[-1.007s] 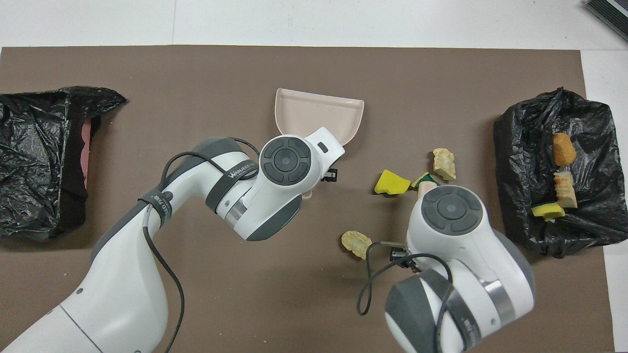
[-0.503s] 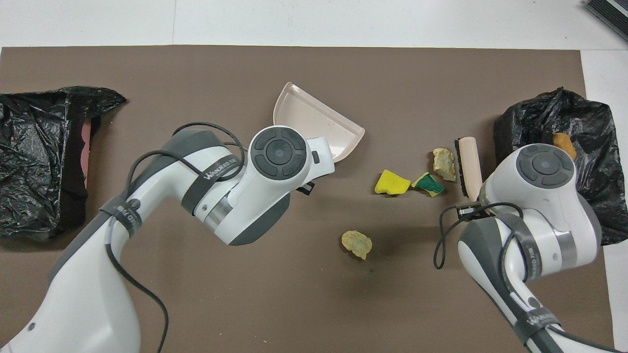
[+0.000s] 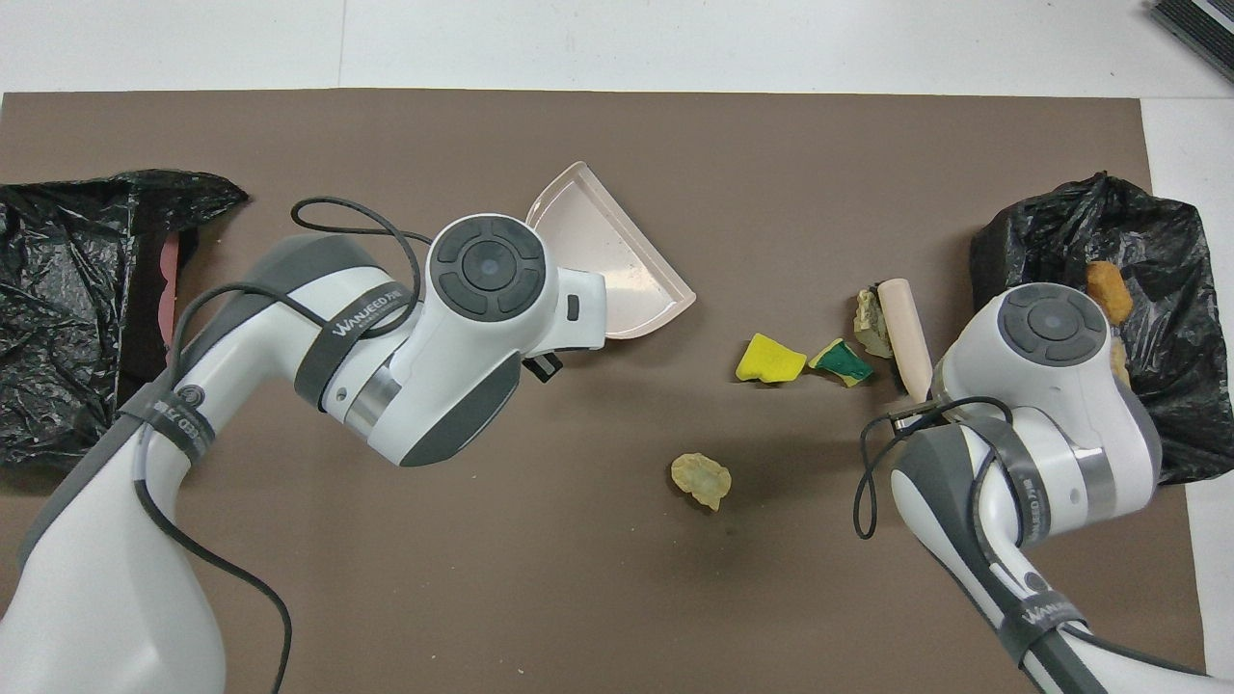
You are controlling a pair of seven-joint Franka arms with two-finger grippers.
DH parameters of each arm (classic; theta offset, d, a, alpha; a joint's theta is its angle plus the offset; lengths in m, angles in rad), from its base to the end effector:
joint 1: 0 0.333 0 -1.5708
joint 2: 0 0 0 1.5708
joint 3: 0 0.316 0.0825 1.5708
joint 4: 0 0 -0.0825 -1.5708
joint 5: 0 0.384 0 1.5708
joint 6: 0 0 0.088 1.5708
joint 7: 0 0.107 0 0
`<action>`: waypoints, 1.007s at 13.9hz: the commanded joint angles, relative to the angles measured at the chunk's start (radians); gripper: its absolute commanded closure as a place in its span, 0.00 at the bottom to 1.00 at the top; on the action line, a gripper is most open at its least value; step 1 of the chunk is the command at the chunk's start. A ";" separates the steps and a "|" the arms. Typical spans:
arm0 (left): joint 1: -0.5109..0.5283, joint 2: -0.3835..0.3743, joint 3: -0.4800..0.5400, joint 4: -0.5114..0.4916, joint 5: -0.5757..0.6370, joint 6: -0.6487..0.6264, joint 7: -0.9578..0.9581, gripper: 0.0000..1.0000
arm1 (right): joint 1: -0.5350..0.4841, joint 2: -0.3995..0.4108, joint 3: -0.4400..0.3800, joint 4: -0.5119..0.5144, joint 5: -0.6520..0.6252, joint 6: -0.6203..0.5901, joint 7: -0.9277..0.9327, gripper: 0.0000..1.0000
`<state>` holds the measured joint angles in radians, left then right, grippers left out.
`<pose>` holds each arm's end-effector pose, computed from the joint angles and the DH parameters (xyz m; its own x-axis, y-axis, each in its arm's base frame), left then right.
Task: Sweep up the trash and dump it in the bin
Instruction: 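Grasp the dustpan with the left gripper while the right gripper grasps the brush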
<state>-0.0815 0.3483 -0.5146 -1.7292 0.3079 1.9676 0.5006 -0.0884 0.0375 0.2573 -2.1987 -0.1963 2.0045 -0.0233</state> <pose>0.5521 -0.3173 0.3969 0.3596 -0.9270 -0.1067 -0.9329 -0.3545 -0.0636 0.5038 0.0738 0.3506 0.9338 0.2677 -0.2373 0.3053 -0.9421 0.1387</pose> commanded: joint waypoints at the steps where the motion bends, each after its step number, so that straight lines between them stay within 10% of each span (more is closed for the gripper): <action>1: 0.017 -0.069 0.001 -0.088 0.000 0.013 0.177 1.00 | 0.024 -0.033 0.003 -0.033 0.096 -0.001 -0.003 1.00; 8: 0.016 -0.091 0.001 -0.157 0.000 0.025 0.282 1.00 | 0.066 -0.030 -0.001 0.039 0.117 -0.122 0.157 1.00; 14: 0.009 -0.137 0.001 -0.228 0.002 0.045 0.280 1.00 | 0.036 0.001 0.002 -0.062 0.107 0.085 0.146 1.00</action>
<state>-0.0737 0.2656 -0.5191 -1.8909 0.3078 1.9887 0.7576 -0.0583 0.0285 0.2512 -2.2279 -0.0978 2.0278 0.1271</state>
